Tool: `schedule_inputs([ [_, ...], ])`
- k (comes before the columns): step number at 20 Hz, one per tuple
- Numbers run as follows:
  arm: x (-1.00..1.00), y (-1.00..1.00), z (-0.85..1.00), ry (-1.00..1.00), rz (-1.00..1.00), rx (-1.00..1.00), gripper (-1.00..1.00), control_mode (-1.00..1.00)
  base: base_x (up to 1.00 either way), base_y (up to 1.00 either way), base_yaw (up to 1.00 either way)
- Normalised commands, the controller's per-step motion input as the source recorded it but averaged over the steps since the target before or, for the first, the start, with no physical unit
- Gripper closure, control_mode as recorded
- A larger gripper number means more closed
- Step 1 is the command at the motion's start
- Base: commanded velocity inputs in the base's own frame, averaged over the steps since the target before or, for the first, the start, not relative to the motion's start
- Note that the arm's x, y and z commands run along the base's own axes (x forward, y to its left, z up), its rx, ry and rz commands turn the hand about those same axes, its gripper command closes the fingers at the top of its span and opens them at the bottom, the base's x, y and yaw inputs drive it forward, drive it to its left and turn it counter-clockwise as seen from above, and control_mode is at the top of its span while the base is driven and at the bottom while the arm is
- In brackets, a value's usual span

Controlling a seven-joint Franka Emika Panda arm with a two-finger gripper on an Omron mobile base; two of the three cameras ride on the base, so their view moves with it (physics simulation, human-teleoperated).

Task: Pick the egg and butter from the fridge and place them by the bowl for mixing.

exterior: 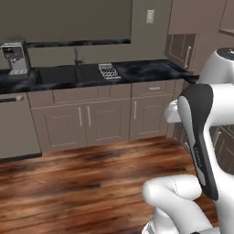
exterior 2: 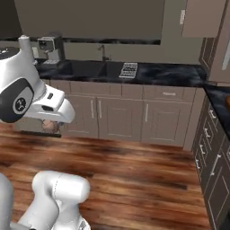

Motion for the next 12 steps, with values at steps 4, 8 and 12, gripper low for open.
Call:
schedule_inputs([
  [4, 0.00, 0.00, 0.00, 0.00, 0.00, 0.00, 1.00, 1.00, 1.00, 0.05, -0.38],
  [8, 0.00, 0.00, 0.00, 0.00, 0.00, 0.00, 1.00, 1.00, 0.74, 0.31, -0.57],
  [12, 0.00, 0.00, 0.00, 0.00, 0.00, 0.00, 1.00, 1.00, 0.43, 0.46, -0.71],
])
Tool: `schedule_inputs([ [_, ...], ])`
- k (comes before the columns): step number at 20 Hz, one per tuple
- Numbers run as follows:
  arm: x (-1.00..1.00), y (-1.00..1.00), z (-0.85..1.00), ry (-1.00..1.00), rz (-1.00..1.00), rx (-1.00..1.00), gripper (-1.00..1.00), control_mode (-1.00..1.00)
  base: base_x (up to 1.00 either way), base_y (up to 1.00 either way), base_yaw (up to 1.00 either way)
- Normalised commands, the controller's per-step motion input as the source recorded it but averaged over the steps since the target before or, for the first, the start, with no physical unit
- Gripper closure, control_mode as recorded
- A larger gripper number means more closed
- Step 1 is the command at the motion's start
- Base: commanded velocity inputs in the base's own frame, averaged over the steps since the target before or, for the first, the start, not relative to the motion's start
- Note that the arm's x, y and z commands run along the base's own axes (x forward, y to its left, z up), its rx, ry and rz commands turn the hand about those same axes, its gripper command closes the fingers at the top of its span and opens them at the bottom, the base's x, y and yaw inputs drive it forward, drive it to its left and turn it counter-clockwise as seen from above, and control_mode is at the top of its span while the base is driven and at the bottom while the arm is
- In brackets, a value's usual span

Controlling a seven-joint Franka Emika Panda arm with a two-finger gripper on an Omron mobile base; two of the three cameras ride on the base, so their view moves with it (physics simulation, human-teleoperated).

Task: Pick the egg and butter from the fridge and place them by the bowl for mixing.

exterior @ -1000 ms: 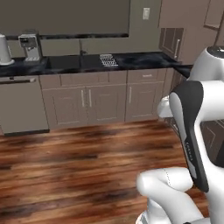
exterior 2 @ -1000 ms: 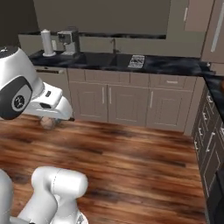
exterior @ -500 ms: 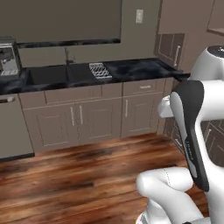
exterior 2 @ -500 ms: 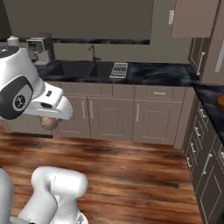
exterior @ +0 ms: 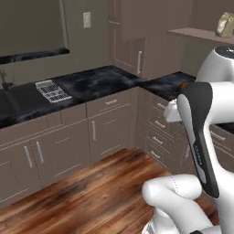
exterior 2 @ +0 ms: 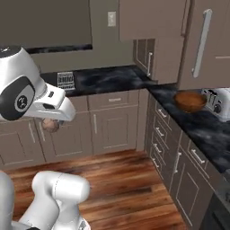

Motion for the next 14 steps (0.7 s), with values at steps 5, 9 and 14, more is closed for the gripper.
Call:
schedule_inputs([
  [5, 0.00, 0.00, 0.00, 0.00, 0.00, 0.00, 1.00, 1.00, 0.41, 0.57, -0.74],
  [9, 0.00, 0.00, 0.00, 0.00, 0.00, 0.00, 1.00, 1.00, 0.48, 0.71, -0.73],
  [14, 0.00, 0.00, 0.00, 0.00, 0.00, 0.00, 1.00, 1.00, 0.56, 0.88, -0.64],
])
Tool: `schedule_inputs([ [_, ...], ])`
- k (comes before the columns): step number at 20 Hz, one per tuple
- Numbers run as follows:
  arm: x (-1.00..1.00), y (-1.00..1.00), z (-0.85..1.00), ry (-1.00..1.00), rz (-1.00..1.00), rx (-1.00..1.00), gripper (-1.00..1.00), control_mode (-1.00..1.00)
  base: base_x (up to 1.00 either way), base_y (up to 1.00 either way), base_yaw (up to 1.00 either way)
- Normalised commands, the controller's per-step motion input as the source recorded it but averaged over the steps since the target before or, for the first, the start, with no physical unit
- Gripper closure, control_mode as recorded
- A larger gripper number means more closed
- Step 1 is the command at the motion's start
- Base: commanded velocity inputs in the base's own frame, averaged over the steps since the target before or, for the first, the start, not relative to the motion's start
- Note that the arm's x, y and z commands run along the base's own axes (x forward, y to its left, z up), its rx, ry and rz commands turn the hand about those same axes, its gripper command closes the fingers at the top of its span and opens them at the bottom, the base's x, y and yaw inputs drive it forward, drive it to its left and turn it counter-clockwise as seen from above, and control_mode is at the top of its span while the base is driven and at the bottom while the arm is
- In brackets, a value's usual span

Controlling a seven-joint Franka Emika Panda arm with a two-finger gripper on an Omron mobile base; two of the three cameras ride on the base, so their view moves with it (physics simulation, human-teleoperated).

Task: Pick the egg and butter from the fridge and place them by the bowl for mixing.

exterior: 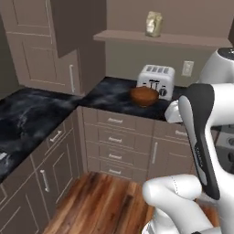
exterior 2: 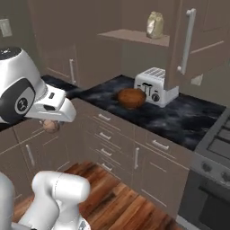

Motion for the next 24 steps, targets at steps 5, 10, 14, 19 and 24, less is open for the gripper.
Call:
schedule_inputs([
  [5, 0.00, 0.00, 0.00, 0.00, 0.00, 0.00, 1.00, 1.00, 0.59, 0.84, -0.65],
  [10, 0.00, 0.00, 0.00, 0.00, 0.00, 0.00, 1.00, 1.00, 0.63, 0.40, -0.59],
  [14, 0.00, 0.00, 0.00, 0.00, 0.00, 0.00, 1.00, 1.00, 0.76, 0.00, -0.49],
  [19, 0.00, 0.00, 0.00, 0.00, 0.00, 0.00, 1.00, 1.00, 0.79, 0.00, -0.33],
  [24, 0.00, 0.00, 0.00, 0.00, 0.00, 0.00, 1.00, 1.00, 0.49, 0.10, -0.16],
])
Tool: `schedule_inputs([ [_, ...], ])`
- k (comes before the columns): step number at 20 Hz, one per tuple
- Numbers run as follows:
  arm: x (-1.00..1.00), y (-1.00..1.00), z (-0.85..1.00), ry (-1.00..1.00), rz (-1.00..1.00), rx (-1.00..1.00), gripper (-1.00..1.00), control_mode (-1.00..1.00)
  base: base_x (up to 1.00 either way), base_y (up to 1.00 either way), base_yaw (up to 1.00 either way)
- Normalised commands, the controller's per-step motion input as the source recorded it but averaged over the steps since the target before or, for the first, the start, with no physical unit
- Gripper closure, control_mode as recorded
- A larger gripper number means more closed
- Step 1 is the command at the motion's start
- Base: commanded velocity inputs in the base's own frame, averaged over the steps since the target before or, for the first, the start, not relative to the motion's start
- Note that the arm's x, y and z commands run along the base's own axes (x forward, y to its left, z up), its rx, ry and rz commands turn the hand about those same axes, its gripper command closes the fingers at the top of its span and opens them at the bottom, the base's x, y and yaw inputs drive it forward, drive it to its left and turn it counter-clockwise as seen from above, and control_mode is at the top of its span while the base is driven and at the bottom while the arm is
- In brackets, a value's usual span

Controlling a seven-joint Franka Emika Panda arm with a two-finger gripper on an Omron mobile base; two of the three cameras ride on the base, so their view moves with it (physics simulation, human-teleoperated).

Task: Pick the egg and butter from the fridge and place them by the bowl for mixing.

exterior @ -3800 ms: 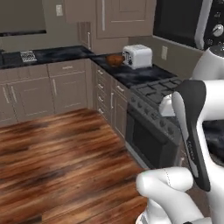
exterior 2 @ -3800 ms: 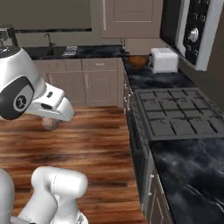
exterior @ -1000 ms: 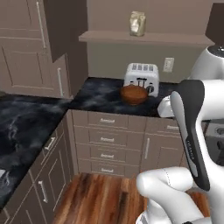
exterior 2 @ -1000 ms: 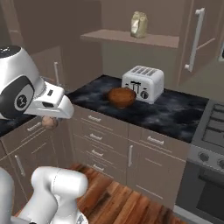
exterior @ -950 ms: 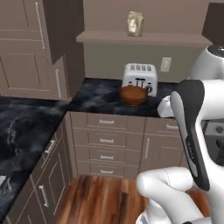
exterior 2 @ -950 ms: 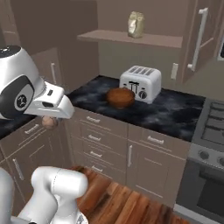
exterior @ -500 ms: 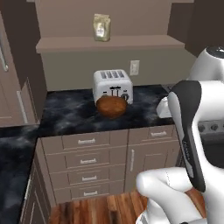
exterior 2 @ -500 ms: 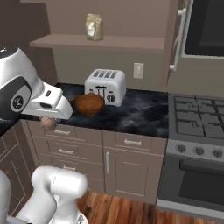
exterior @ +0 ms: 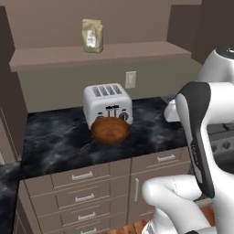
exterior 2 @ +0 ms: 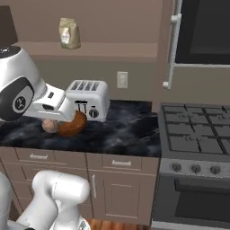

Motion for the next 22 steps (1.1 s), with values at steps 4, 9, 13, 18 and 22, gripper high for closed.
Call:
schedule_inputs([
  [4, 0.00, 0.00, 0.00, 0.00, 0.00, 0.00, 1.00, 1.00, 0.56, 0.00, 0.00],
  [9, 0.00, 0.00, 0.00, 0.00, 0.00, 0.00, 1.00, 1.00, 0.58, 0.00, 0.00],
  [13, 0.00, 0.00, 0.00, 0.00, 0.00, 0.00, 1.00, 1.00, 0.64, 0.00, 0.00],
  [18, 0.14, 0.00, -0.13, 0.00, 0.00, 0.00, 1.00, -1.00, 0.46, -0.01, 0.00],
  [22, 0.89, -0.01, -0.65, 0.02, 0.00, 0.00, 1.00, -1.00, 0.00, 0.00, 0.00],
])
